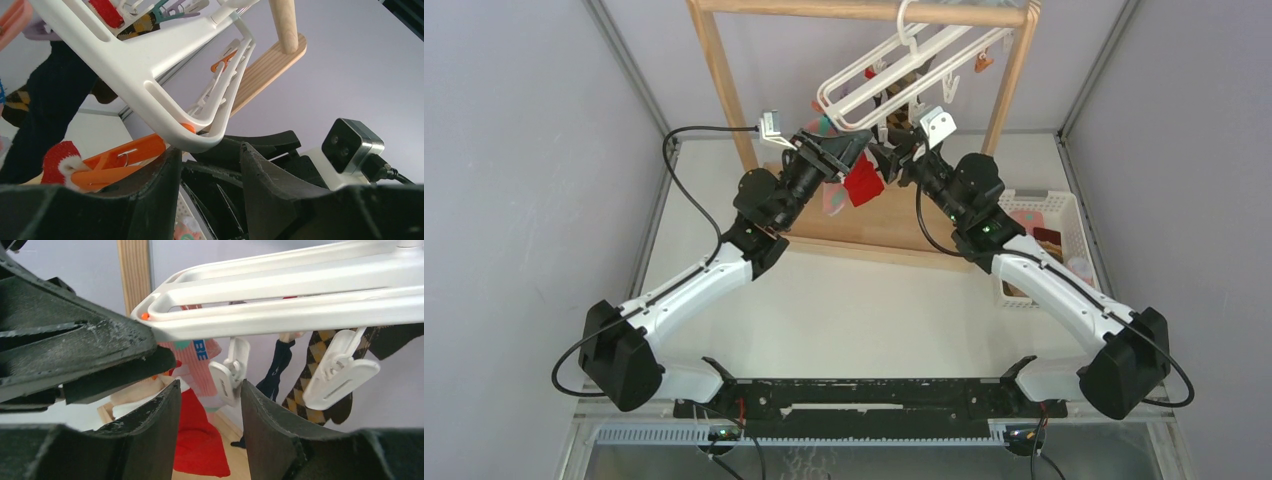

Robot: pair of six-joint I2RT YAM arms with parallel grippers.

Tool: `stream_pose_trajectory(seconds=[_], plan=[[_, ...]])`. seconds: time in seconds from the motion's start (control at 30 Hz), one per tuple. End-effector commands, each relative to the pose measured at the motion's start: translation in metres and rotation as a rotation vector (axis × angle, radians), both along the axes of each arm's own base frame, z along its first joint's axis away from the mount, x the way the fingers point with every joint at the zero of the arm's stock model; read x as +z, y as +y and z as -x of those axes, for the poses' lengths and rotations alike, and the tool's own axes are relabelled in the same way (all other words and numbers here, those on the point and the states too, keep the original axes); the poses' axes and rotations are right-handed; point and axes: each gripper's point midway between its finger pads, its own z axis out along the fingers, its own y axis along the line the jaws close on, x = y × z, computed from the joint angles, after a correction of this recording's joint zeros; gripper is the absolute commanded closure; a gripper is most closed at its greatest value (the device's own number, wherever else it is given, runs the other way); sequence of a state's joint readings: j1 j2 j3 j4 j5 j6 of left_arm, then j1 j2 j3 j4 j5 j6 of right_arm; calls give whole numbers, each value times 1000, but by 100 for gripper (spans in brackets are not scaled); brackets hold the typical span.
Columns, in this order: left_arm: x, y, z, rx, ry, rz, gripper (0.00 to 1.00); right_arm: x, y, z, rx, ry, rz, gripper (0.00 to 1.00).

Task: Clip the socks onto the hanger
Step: Open the clamp at the hanger.

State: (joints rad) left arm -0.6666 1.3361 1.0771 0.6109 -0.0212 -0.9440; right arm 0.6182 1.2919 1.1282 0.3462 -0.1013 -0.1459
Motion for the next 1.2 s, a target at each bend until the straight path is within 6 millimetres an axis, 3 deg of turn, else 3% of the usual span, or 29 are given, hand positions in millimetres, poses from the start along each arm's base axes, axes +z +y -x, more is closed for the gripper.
stream_pose_trajectory(seconds=[0.0,0.23,0.5,0.7,0.77,0.8,0.97,1.17], plan=[[41,9,9,-5,-83,60,49,38,2,-4,-22,-80,-89,46],[41,11,8,0,-84,61,50,40,11,-14,-22,-80,-92,47],[45,18,11,9,-95,71,50,35,14,-25,-43,-70,-88,62],[46,22,10,17,-100,75,50,28,14,-27,-46,-53,-75,81],[46,22,10,17,-99,76,50,27,14,-28,-47,-49,-72,91],[46,22,9,17,-98,77,49,26,13,-27,-46,-47,-69,100],[48,21,12,2,-107,75,50,25,13,-22,-34,-38,-56,100],[54,17,19,-35,-136,61,46,26,9,-2,-1,-6,-23,100]])
